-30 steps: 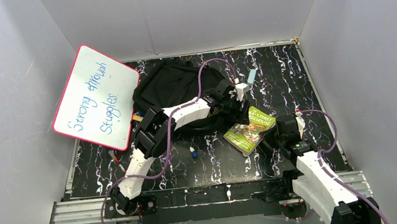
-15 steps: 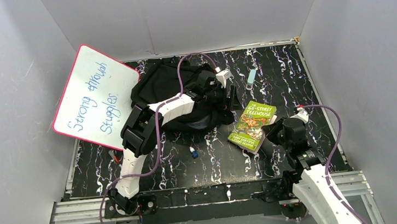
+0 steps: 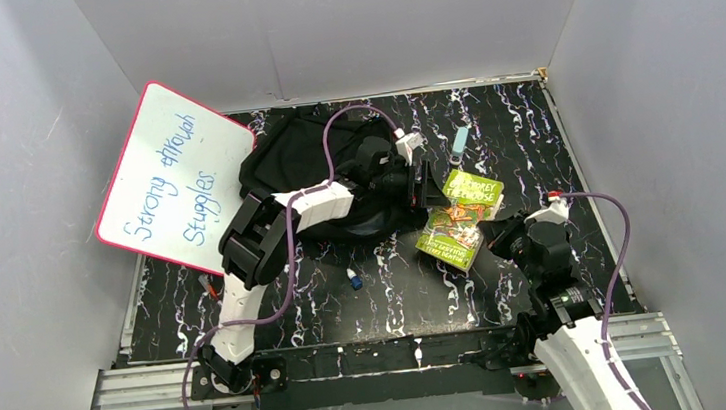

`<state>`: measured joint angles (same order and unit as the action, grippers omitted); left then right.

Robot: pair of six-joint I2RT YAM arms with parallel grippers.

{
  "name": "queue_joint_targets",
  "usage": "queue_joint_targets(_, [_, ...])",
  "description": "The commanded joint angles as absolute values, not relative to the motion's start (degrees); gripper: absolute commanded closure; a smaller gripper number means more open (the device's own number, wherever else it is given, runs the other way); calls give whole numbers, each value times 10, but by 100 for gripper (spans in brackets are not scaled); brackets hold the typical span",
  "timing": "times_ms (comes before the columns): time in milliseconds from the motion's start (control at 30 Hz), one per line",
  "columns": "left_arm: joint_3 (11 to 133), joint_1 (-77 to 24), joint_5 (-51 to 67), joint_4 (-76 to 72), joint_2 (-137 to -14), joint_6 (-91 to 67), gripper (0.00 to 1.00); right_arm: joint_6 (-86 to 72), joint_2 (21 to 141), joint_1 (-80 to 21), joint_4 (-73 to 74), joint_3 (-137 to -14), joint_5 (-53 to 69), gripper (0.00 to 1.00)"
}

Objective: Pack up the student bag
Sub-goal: Pick up the book from the center of the board.

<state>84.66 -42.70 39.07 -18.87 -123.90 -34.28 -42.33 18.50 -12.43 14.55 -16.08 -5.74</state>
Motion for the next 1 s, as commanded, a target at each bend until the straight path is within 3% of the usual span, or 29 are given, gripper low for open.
queue_joint_targets(0, [825,-423,465,-291,-1204,-402,20,-416,155,-124,44,-186,-35,100])
queue_joint_targets(300, [818,-425,513,-355,-1213,-446,28,-426,146,-124,25,-180,-23,100])
queue_joint_targets(733, [826,-427,531,-380,-1202,-470,88,-410,158,-124,88,-209,-91,100])
queue_joint_targets(800, [831,-427,530,-378,-1194,-468,98,-394,161,-124,104,-220,-85,88])
queue_joint_targets(967, [843,-423,502,-311,-1158,-408,100,-346,172,-123,152,-260,-103,54])
